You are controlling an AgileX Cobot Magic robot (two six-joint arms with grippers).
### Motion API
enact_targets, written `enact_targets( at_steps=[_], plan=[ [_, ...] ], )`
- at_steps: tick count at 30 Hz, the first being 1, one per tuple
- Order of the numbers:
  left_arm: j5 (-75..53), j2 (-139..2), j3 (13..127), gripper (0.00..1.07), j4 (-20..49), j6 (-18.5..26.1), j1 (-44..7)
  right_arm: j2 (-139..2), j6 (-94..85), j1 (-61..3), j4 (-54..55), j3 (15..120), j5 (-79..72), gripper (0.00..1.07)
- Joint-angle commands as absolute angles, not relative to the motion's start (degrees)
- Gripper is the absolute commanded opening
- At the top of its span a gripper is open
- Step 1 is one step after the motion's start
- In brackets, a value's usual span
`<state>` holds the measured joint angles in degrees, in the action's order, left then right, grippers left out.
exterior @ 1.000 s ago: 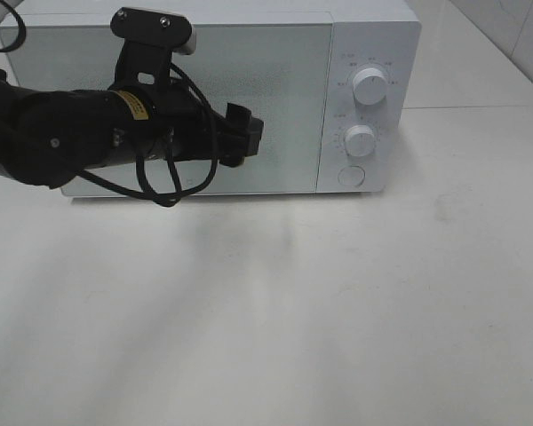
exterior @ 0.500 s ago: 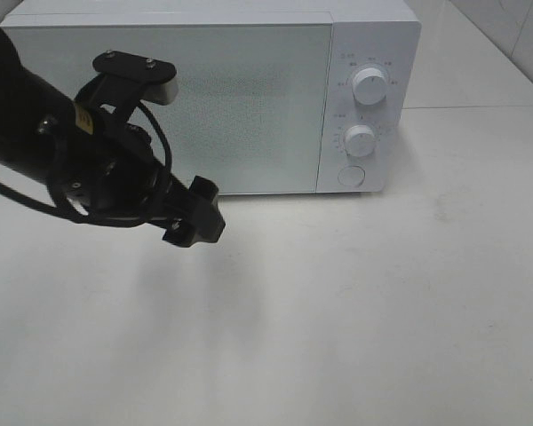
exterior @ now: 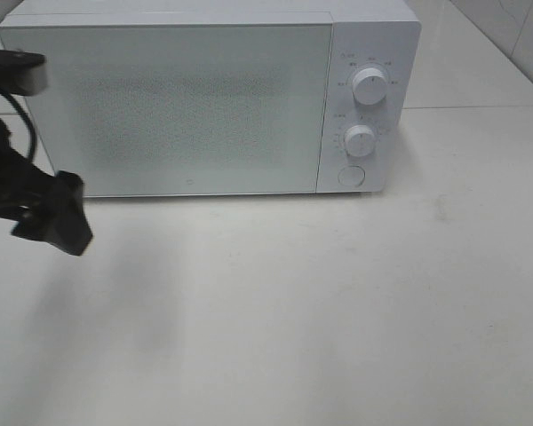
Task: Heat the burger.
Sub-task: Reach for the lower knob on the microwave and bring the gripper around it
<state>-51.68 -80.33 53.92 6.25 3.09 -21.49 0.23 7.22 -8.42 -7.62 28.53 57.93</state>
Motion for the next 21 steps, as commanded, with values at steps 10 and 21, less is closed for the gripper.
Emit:
enact_targets(
  at_steps=[10,21],
  plan=[
    [-60.50,-69.84,53.92,1.00,5.10,3.55,-6.07,1.89,6.42,-8.08,-7.68,28.42,57.18,0.76],
    [-64.74,-58.16,46.52,1.00,3.61,3.55,-4.24,1.89,6.42,-8.08,-7.68,28.42,57.18,0.76]
  ],
)
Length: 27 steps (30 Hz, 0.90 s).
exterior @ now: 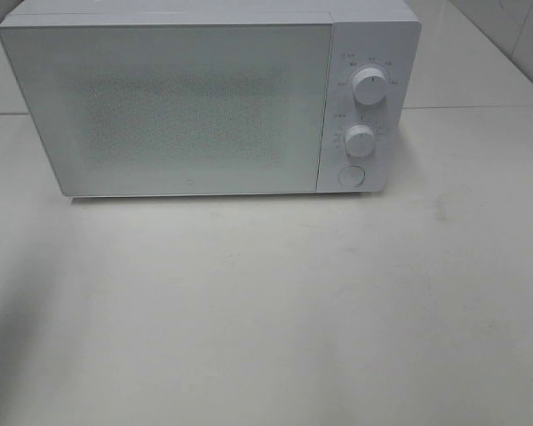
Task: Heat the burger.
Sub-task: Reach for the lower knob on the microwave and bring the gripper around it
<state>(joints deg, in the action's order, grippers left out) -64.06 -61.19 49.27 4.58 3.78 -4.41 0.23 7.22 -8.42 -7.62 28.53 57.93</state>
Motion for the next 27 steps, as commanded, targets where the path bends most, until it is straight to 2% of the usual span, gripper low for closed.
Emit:
enact_targets(
  at_steps=[1,16,27],
  plan=[
    [-64.74,-56.95,45.49,1.00,3.38,3.55,-4.24,1.89,6.42,-8.08,-7.68,28.42,57.18,0.76],
    [-59.42,-32.20,30.71,1.00,0.34,3.72,-4.24,1.89,6.42,-8.08,-7.68,28.42,57.18,0.76],
    [-61.36,-18.96,29.62,1.00,0.00,3.72,-4.24,1.89,6.42,-8.08,-7.68,28.42,57.18,0.76]
  ],
)
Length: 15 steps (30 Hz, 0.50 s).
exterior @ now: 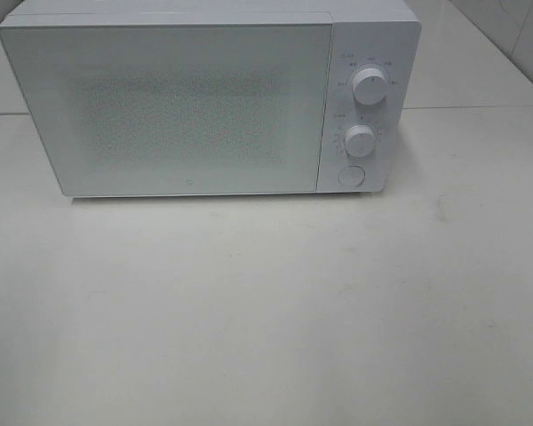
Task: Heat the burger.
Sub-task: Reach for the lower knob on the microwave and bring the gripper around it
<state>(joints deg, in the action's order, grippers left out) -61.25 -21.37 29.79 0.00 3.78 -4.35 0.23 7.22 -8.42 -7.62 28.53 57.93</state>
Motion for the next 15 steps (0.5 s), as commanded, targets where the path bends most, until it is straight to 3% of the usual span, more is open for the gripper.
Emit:
enact_targets(
  at_steps=[1,10,15],
  plan=[
    [-61.36,-18.16,29.62,1.00,0.52,3.72,-4.24,1.89,6.42,-8.08,-7.68,28.42,57.18,0.76],
    [-61.31,-11.29,29.62,1.00,3.72,3.72,-3.78,1.89,6.42,-8.08,-7.68,28.42,57.18,0.76],
    [-61.31,-5.33,29.62,1.00,3.61,3.72,0.40,1.89,6.42,-8.08,-7.68,28.42,57.18,0.76]
  ],
)
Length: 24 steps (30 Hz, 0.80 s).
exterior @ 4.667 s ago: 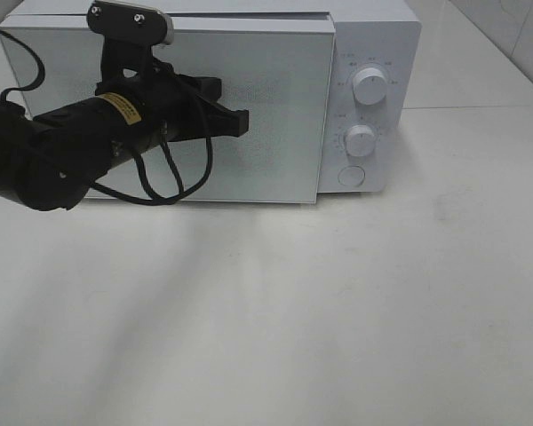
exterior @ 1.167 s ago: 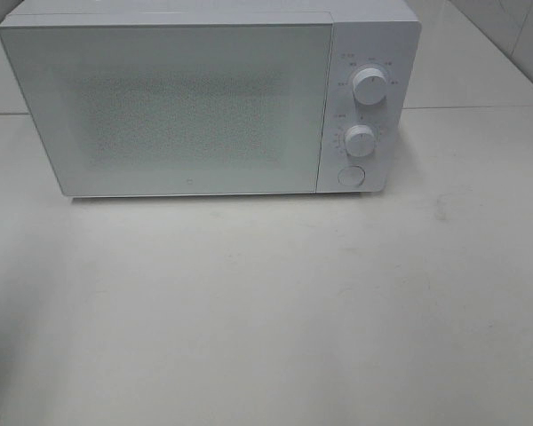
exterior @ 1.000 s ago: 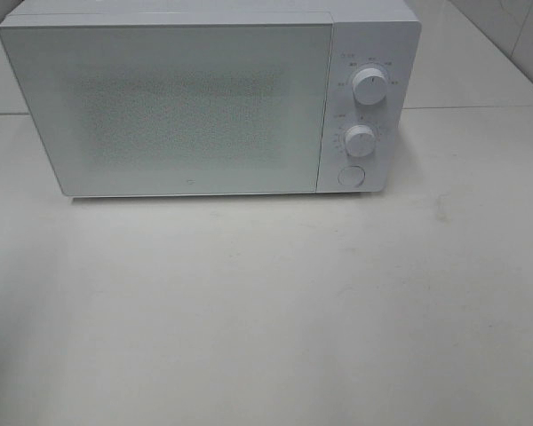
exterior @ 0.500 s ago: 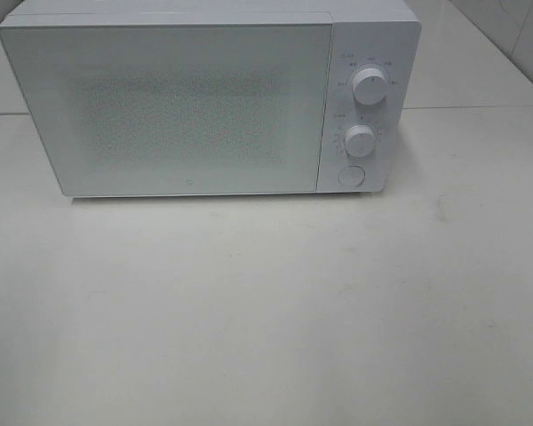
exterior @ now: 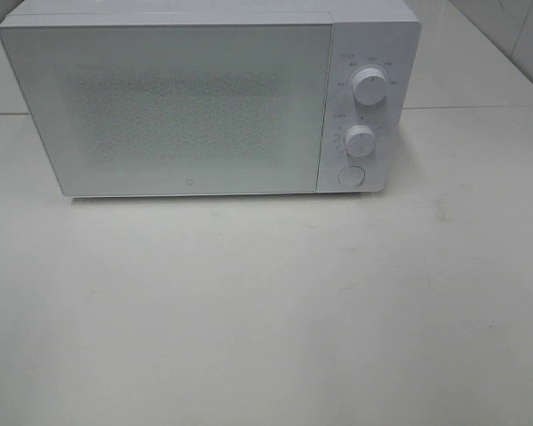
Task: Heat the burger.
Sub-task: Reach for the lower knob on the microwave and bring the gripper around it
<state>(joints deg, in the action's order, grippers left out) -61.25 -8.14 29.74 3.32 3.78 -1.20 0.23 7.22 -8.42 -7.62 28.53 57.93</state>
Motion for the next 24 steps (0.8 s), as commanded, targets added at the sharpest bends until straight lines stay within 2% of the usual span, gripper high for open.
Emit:
enact_targets(
  at_steps=[1,7,24],
  plan=[
    [-61.31,-5.33,29.62,1.00,3.61,3.72,0.40,1.89,6.42,-8.08,-7.68,28.42,57.18,0.76],
    [-61.25,1.95,29.62,1.00,3.67,3.72,1.20,1.89,6.42,-8.08,-7.68,28.42,57.18,0.76],
    [-61.25,1.55,29.56,1.00,3.78,3.72,1.20,1.72,6.42,-8.08,-7.68,28.42,57.18,0.76]
  ],
)
